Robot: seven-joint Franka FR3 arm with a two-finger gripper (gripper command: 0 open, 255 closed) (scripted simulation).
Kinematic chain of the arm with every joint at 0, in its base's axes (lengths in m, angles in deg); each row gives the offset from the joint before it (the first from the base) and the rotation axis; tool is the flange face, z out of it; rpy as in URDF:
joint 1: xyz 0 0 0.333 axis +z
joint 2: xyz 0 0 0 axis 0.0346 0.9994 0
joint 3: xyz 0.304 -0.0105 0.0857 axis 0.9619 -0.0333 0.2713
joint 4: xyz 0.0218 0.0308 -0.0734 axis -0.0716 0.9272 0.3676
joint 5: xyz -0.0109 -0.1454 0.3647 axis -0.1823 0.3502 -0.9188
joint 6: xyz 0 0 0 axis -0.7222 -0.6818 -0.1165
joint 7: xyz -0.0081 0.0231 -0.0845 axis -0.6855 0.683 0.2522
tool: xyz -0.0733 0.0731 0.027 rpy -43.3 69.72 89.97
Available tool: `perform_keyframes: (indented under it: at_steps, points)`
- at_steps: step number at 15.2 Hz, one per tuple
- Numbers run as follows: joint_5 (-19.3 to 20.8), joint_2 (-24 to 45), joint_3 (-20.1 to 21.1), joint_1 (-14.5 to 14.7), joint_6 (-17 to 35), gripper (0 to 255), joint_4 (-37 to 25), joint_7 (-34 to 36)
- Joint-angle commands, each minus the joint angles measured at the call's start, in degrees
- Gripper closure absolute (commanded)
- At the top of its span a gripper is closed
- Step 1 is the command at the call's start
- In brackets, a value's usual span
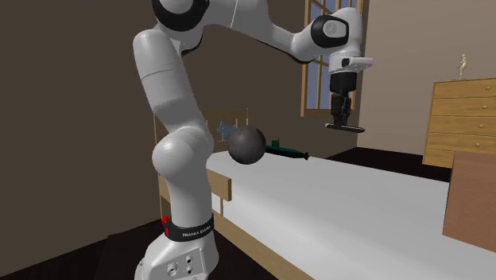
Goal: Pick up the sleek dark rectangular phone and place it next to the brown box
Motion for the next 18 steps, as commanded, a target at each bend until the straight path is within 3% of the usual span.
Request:
perform_keyframes:
  at_steps: [1,11,18]
  points:
    - [1.1,4.2,-0.3,-0.8,0.0,255,-4.1,-0.6]
    - [6.2,26.0,-2.3,-2.9,-3.9,255,-29.4,-3.9]
    - [6.3,26.0,-2.4,-3.0,1.5,255,-24.0,-3.5]
